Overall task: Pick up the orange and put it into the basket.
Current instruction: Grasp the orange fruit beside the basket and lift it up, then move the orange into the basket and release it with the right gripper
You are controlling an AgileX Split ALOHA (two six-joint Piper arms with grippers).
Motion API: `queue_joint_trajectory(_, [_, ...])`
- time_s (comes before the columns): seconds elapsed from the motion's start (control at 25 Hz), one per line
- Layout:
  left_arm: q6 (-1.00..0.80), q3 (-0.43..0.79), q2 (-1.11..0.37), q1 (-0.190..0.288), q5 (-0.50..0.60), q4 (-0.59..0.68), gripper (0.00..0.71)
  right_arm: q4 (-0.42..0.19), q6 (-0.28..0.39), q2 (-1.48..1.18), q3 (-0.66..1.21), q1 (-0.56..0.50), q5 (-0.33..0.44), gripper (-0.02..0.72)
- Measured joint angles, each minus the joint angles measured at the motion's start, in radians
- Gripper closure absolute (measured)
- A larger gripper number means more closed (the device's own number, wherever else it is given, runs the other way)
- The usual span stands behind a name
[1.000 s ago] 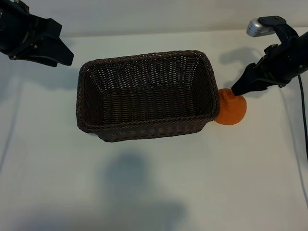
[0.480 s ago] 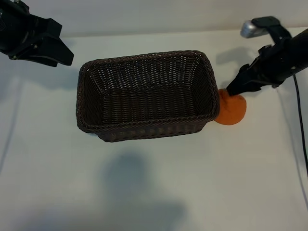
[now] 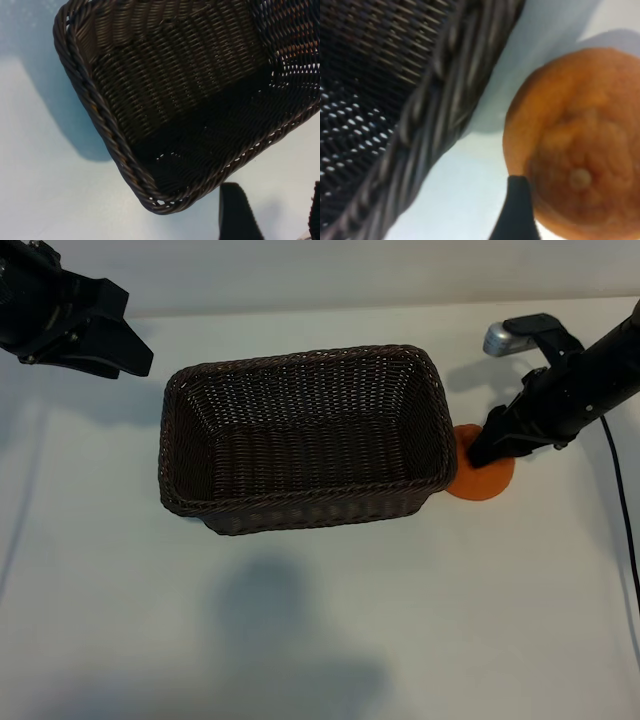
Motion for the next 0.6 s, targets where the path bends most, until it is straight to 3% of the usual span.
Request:
queue_joint_trajectory(0.12, [0.001, 0.0, 0.0, 0.0, 0.0, 0.0, 0.305, 0.001, 0.004, 0.001, 0.0, 0.0, -0.005, 0.168])
queue_joint_trajectory(0.2, [0.002, 0.0, 0.0, 0.0, 0.0, 0.0, 0.305, 0.002, 0.016, 0.001, 0.0, 0.0, -0.014, 0.232])
queue_joint_trajectory(0.24, [0.003, 0.0, 0.0, 0.0, 0.0, 0.0, 0.305, 0.002, 0.026, 0.001, 0.0, 0.0, -0.019, 0.279])
queue_joint_trajectory(0.4, [0.003, 0.0, 0.0, 0.0, 0.0, 0.0, 0.305, 0.003, 0.054, 0.001, 0.0, 0.0, -0.028, 0.582])
queue_joint_trajectory(0.44, [0.003, 0.0, 0.0, 0.0, 0.0, 0.0, 0.305, 0.003, 0.057, 0.001, 0.0, 0.0, -0.028, 0.623])
queue_joint_trajectory(0.6, [0.003, 0.0, 0.0, 0.0, 0.0, 0.0, 0.305, 0.004, 0.061, 0.001, -0.001, 0.0, -0.028, 0.659])
